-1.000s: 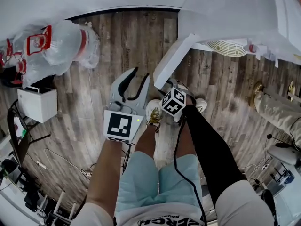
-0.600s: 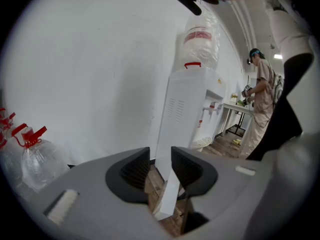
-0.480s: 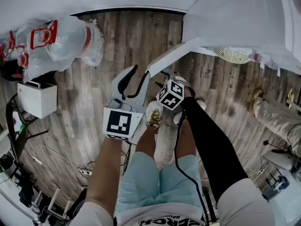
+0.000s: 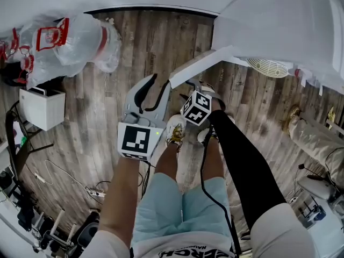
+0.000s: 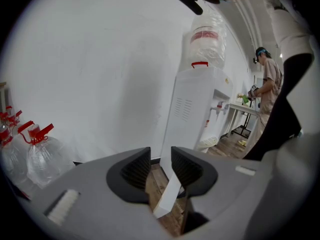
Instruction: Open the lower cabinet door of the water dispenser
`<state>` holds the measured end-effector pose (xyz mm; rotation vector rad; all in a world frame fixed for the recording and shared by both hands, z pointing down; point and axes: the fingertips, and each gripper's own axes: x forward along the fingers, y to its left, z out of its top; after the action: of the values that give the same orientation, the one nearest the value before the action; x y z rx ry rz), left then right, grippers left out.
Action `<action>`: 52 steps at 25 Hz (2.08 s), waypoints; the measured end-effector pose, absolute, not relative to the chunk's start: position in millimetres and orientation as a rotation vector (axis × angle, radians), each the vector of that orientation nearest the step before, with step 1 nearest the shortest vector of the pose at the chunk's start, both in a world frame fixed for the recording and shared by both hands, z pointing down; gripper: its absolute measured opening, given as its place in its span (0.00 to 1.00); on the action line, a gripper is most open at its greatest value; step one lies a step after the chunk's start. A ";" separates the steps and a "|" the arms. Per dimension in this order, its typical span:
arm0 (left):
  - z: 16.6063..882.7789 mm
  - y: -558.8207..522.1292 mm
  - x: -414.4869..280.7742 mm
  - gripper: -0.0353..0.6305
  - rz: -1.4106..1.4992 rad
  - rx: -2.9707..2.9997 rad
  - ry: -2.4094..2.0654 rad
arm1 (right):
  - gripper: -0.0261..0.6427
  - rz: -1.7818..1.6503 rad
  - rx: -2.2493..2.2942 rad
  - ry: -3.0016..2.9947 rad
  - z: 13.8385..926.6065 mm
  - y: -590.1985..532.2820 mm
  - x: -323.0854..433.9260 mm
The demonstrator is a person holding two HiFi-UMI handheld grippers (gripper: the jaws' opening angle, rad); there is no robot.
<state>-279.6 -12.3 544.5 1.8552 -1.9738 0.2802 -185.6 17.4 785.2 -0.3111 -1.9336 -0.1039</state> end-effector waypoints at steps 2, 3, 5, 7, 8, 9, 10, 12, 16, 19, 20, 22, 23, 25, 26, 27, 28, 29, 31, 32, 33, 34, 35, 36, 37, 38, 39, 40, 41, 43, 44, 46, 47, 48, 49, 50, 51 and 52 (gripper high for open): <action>544.6 -12.8 -279.4 0.27 0.280 1.843 -1.967 | 0.36 -0.101 -0.313 -1.930 785.1 17.1 -186.3; 544.4 -13.3 -279.8 0.27 0.281 1.839 -1.965 | 0.36 -0.093 -0.312 -1.930 784.7 16.8 -187.5; 544.3 -14.6 -281.2 0.27 0.281 1.847 -1.973 | 0.36 -0.084 -0.308 -1.930 784.3 17.0 -189.1; 544.0 -15.0 -281.3 0.27 0.281 1.840 -1.971 | 0.36 -0.095 -0.310 -1.930 784.9 17.5 -187.7; 544.0 -15.0 -281.4 0.27 0.281 1.836 -1.968 | 0.36 -0.101 -0.312 -1.930 785.1 17.6 -186.9; 544.3 -15.1 -282.0 0.27 0.280 1.839 -1.971 | 0.36 -0.103 -0.312 -1.931 785.1 17.5 -186.7; 544.7 -15.2 -282.7 0.27 0.280 1.845 -1.974 | 0.36 -0.100 -0.310 -1.932 784.9 17.5 -186.8; 545.5 -15.1 -282.7 0.27 0.281 1.852 -1.974 | 0.36 -0.088 -0.301 -1.937 783.8 18.3 -187.6; 545.1 -16.1 -281.3 0.27 0.286 1.862 -1.966 | 0.36 -0.077 -0.285 -1.948 781.7 19.7 -189.9; 545.4 -15.7 -280.1 0.27 0.287 1.854 -1.952 | 0.36 -0.074 -0.280 -1.950 782.4 19.4 -189.8; 545.5 -15.2 -280.0 0.27 0.286 1.851 -1.947 | 0.36 -0.073 -0.277 -1.950 782.4 19.3 -189.4; 546.2 -13.6 -280.5 0.27 0.286 1.863 -1.952 | 0.36 -0.074 -0.270 -1.953 782.3 20.0 -188.4; 546.8 -12.7 -280.3 0.27 0.287 1.870 -1.952 | 0.36 -0.074 -0.266 -1.956 782.2 20.6 -187.8; 547.4 -11.9 -278.9 0.27 0.295 1.880 -1.944 | 0.36 -0.079 -0.257 -1.965 781.0 20.9 -186.9; 546.8 -12.2 -278.4 0.27 0.298 1.886 -1.940 | 0.36 -0.082 -0.252 -1.969 779.6 20.3 -186.7; 545.8 -12.8 -278.0 0.27 0.300 1.891 -1.937 | 0.36 -0.084 -0.246 -1.973 777.8 19.4 -186.8; 544.4 -13.3 -277.5 0.27 0.301 1.897 -1.934 | 0.36 -0.084 -0.240 -1.977 775.7 18.8 -187.0; 543.1 -13.8 -276.4 0.27 0.302 1.904 -1.930 | 0.36 -0.083 -0.235 -1.981 773.6 18.5 -187.2; 540.3 -15.1 -271.4 0.27 0.312 1.928 -1.918 | 0.36 -0.080 -0.223 -1.988 769.2 17.7 -186.3; 538.8 -16.0 -267.9 0.27 0.317 1.943 -1.910 | 0.36 -0.077 -0.214 -1.991 766.7 16.7 -185.2; 536.9 -16.9 -264.1 0.27 0.320 1.956 -1.901 | 0.36 -0.072 -0.202 -1.995 763.9 15.1 -183.7; 534.6 -17.9 -260.4 0.27 0.318 1.964 -1.891 | 0.36 -0.065 -0.187 -2.000 760.6 13.2 -182.0; 531.9 -18.9 -257.0 0.27 0.313 1.966 -1.883 | 0.36 -0.056 -0.170 -2.007 756.7 11.2 -179.7; 529.1 -20.2 -253.7 0.27 0.307 1.969 -1.877 | 0.36 -0.044 -0.151 -2.015 752.2 8.9 -176.9; 526.8 -21.9 -250.3 0.27 0.301 1.980 -1.876 | 0.36 -0.031 -0.128 -2.025 746.9 6.4 -173.5; 524.9 -23.7 -246.3 0.27 0.299 1.996 -1.875 | 0.36 -0.017 -0.102 -2.037 740.9 3.7 -169.4; 523.0 -25.5 -241.0 0.27 0.301 2.010 -1.869 | 0.36 -0.002 -0.073 -2.051 734.6 0.7 -164.7; 520.7 -27.4 -234.7 0.27 0.306 2.025 -1.860 | 0.36 0.011 -0.042 -2.065 728.1 -2.8 -159.2; 517.6 -29.7 -227.6 0.27 0.313 2.040 -1.850 | 0.36 0.023 -0.010 -2.079 721.4 -7.0 -153.0; 509.8 -35.1 -212.7 0.27 0.322 2.071 -1.834 | 0.36 0.038 0.051 -2.104 707.4 -17.1 -139.4; 505.7 -37.9 -204.9 0.27 0.324 2.086 -1.825 | 0.36 0.044 0.081 -2.117 699.7 -22.7 -131.9; 497.8 -43.2 -188.0 0.27 0.327 2.110 -1.808 | 0.36 0.060 0.146 -2.143 683.3 -34.8 -114.6; 494.3 -45.8 -179.3 0.27 0.329 2.121 -1.800 | 0.36 0.073 0.180 -2.155 675.2 -41.1 -105.3; 490.9 -48.2 -170.7 0.27 0.332 2.132 -1.793 | 0.36 0.087 0.214 -2.166 667.4 -47.2 -95.9; 487.7 -50.6 -162.2 0.27 0.334 2.143 -1.786 | 0.36 0.099 0.246 -2.177 659.7 -53.3 -86.8; 484.5 -53.2 -153.7 0.27 0.338 2.153 -1.779 | 0.36 0.108 0.277 -2.187 651.9 -59.7 -77.7; 481.0 -56.4 -144.9 0.27 0.343 2.162 -1.772 | 0.36 0.114 0.309 -2.197 643.6 -66.6 -68.6; 477.1 -59.7 -136.1 0.27 0.348 2.171 -1.765 | 0.36 0.120 0.341 -2.208 635.0 -73.3 -59.4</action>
<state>-136.1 -59.7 477.1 2.1708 -1.7650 0.3480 -59.4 -73.3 635.0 0.3414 -2.2081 0.1202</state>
